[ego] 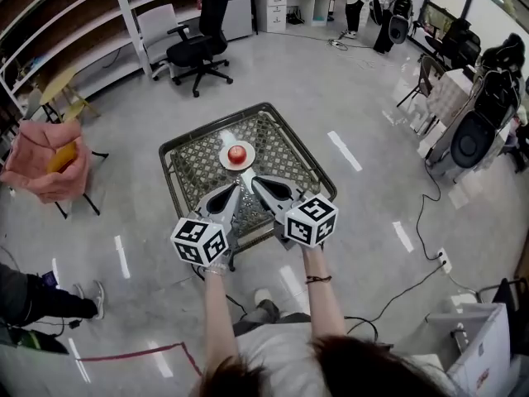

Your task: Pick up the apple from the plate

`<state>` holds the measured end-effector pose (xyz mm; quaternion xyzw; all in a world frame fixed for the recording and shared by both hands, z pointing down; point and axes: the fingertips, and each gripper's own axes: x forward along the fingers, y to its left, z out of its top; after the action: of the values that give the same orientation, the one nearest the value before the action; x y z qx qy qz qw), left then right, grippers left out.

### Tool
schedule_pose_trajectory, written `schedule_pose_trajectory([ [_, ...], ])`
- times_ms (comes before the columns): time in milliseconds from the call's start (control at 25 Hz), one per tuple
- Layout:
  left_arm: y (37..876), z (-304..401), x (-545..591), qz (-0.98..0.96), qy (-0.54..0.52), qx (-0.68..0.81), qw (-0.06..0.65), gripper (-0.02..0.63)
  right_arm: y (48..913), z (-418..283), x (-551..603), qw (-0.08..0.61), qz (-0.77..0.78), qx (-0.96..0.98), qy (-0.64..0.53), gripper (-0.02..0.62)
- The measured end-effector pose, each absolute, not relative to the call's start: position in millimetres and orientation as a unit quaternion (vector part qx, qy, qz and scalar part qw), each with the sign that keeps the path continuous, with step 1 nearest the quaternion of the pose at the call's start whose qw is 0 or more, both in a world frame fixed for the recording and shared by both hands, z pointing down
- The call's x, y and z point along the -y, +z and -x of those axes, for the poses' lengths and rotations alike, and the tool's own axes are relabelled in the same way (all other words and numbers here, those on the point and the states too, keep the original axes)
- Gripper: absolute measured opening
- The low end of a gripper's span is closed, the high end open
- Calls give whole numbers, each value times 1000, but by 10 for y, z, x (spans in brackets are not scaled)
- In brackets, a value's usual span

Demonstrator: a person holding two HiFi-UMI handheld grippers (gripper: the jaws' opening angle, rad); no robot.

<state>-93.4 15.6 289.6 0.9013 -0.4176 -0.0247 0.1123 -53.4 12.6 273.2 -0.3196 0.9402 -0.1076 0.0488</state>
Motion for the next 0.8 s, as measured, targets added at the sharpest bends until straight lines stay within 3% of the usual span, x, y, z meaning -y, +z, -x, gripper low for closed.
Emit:
schedule_pose_trajectory([
  [800, 2899, 1220, 348, -902, -32, 416, 112, 11, 2810, 697, 397, 51, 327, -937, -114, 9],
])
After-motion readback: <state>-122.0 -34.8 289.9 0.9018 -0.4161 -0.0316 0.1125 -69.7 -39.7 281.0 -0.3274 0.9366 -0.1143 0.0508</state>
